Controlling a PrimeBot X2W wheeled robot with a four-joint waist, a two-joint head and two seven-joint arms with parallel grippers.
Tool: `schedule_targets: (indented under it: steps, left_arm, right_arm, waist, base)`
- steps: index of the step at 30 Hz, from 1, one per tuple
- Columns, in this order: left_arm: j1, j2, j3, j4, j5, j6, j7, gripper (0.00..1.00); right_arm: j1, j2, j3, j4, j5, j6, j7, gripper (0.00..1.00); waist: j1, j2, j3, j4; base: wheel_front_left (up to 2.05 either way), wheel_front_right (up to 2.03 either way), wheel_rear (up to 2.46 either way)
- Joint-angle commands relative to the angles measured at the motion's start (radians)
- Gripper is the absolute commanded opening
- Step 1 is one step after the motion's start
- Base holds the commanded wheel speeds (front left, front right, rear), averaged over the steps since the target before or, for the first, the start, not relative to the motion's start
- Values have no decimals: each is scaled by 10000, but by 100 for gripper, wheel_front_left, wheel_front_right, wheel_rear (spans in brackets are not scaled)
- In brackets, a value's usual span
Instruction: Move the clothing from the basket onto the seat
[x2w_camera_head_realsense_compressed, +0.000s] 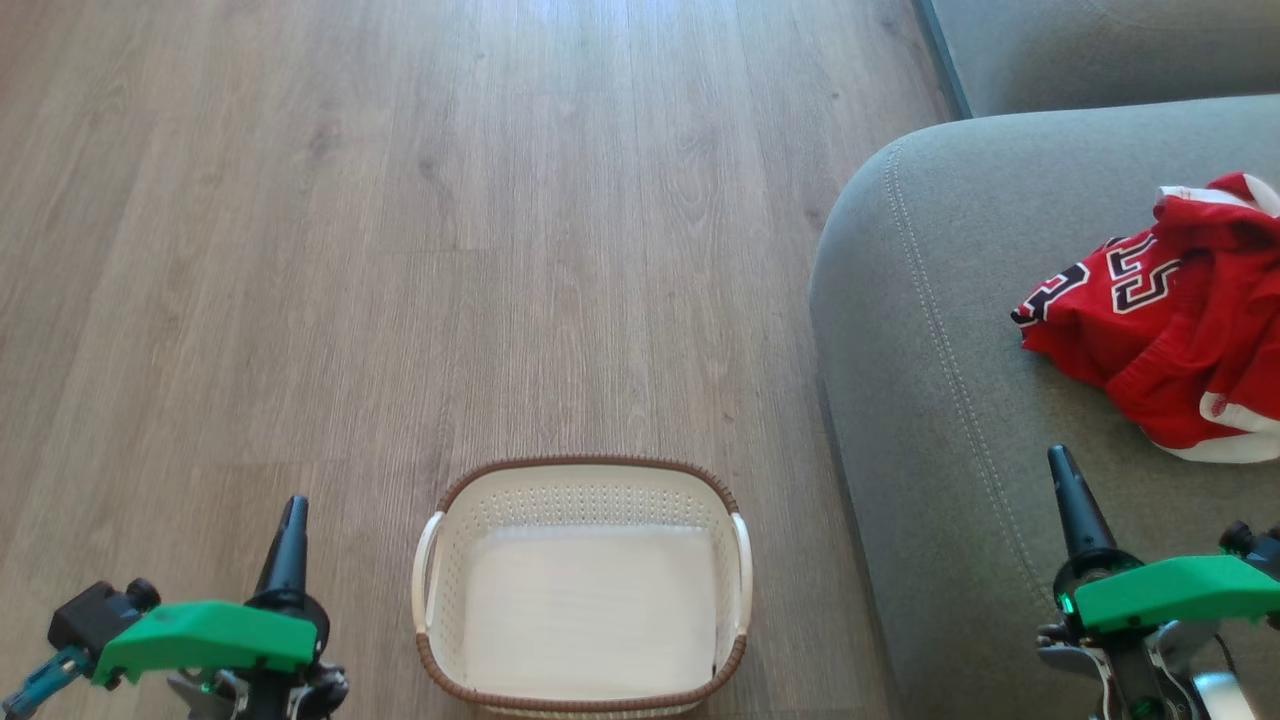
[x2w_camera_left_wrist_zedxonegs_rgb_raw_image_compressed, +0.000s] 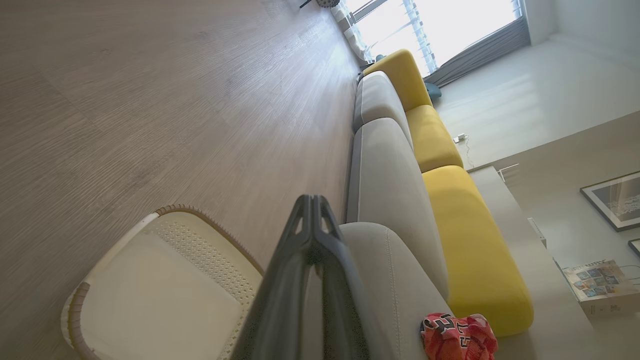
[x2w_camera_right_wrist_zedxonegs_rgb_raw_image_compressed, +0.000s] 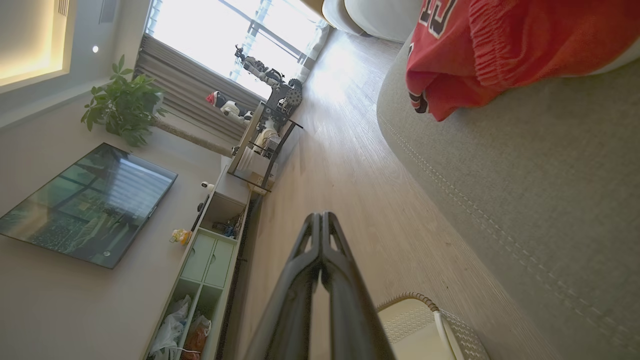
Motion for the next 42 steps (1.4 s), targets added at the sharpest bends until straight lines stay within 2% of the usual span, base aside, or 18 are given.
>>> schedule_targets:
  steps: [1,42]
  left_arm:
    - [-659,45,396,-244,-198,-98,57,0]
    - [-1192,-651,1628,44,-4032,-871,1250,0]
  right_arm:
    - [-500,-9,46,-273,215,52,73,0]
    - [-1030,539,-659,153,4167,79,1212,0]
  waist:
    - [0,0,-1,1]
    - [0,0,-44,6]
  base:
    - [0,0,0]
    - [0,0,0]
